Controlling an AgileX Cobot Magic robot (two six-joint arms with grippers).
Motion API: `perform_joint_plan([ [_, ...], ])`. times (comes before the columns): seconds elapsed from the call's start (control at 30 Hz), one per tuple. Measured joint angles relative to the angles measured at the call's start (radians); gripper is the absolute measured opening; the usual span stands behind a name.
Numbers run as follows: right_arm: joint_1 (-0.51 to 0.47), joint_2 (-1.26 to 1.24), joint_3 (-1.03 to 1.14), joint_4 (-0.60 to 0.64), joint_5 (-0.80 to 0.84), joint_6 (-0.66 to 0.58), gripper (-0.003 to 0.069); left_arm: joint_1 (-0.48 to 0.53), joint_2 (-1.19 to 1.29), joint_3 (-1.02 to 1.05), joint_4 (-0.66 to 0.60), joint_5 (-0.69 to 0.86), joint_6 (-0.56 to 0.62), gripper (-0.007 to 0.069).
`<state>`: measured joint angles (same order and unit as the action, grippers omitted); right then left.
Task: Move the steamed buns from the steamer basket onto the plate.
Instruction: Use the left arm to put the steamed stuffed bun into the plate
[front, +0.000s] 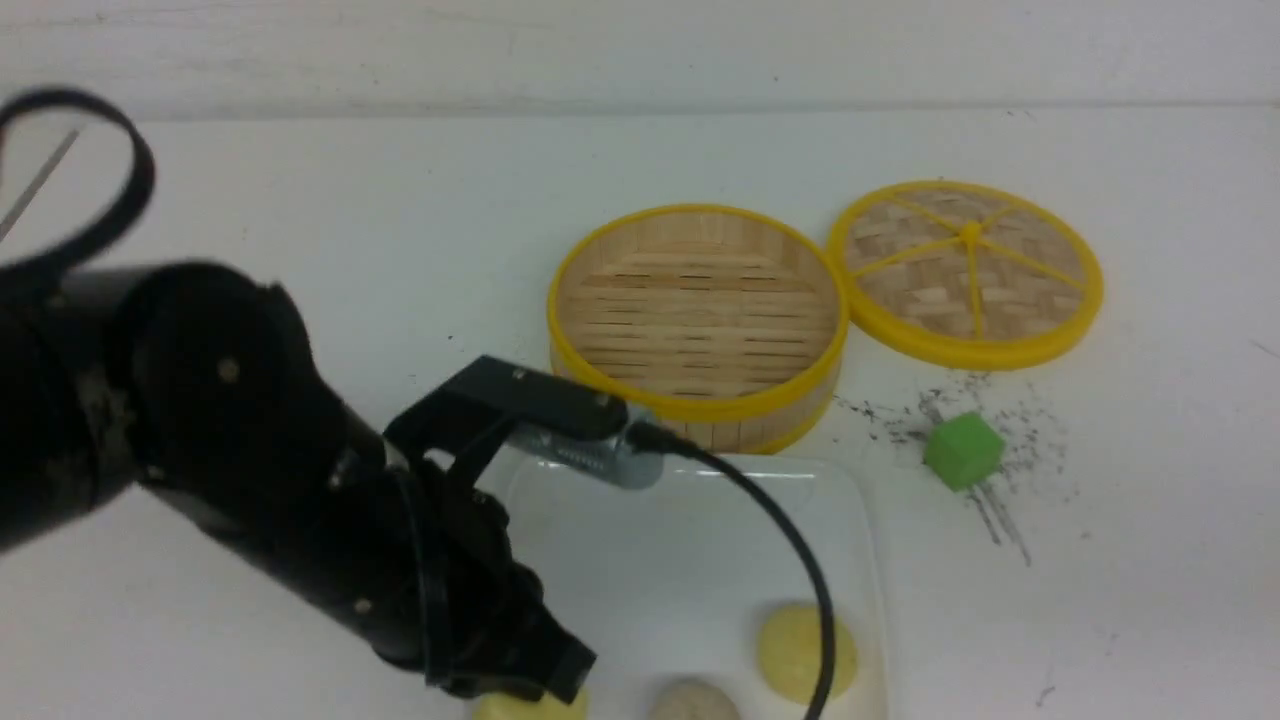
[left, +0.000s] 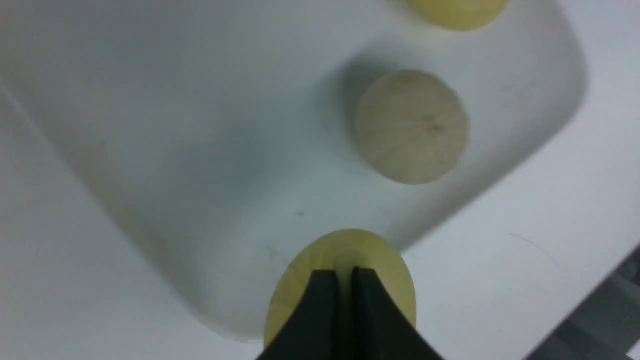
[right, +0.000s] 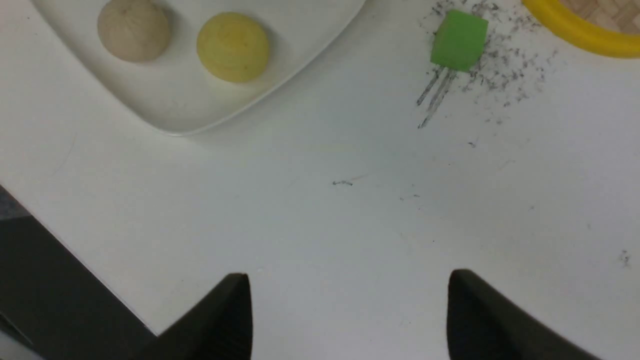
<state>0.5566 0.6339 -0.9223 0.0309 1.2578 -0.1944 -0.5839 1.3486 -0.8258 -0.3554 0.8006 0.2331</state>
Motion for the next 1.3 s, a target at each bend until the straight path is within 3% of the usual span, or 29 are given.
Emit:
perform_joint_plan([
  [0.27, 0.0, 0.0, 0.0, 0.025, -0.021, -0.023, 0.0512, 0.0, 0.0, 0.101, -0.054, -0.244, 0.118, 0.0023],
  [0.47, 0.0, 0.0, 0.0, 0.046, -0.025, -0.028, 0.0512, 0.0, 0.011, 0.103, -0.115, -0.295, 0.216, 0.0026],
  [0.77, 0.0, 0.0, 0.0, 0.078, -0.026, -0.049, 0.0512, 0.0, 0.147, 0.103, -0.14, -0.311, 0.27, 0.0068],
  [0.87, 0.0, 0.0, 0.0, 0.084, -0.026, -0.063, 0.0512, 0.0, 0.165, 0.103, -0.151, -0.317, 0.28, 0.0145],
  [0.9, 0.0, 0.0, 0.0, 0.084, -0.026, -0.066, 0.0512, 0.0, 0.167, 0.103, -0.155, -0.328, 0.289, 0.0225],
  [0.93, 0.0, 0.0, 0.0, 0.084, -0.026, -0.066, 0.0512, 0.0, 0.167, 0.103, -0.155, -0.33, 0.289, 0.0225],
  [1.03, 0.0, 0.0, 0.0, 0.084, -0.027, -0.069, 0.0512, 0.0, 0.168, 0.103, -0.181, -0.392, 0.293, 0.0432],
  [1.07, 0.0, 0.0, 0.0, 0.084, -0.027, -0.069, 0.0512, 0.0, 0.168, 0.103, -0.184, -0.397, 0.293, 0.0442],
  [1.13, 0.0, 0.0, 0.0, 0.084, -0.028, -0.07, 0.0512, 0.0, 0.168, 0.092, -0.211, -0.451, 0.293, 0.0572],
  [1.3, 0.0, 0.0, 0.0, 0.084, -0.03, -0.07, 0.0512, 0.0, 0.169, 0.029, -0.216, -0.501, 0.294, 0.0625],
])
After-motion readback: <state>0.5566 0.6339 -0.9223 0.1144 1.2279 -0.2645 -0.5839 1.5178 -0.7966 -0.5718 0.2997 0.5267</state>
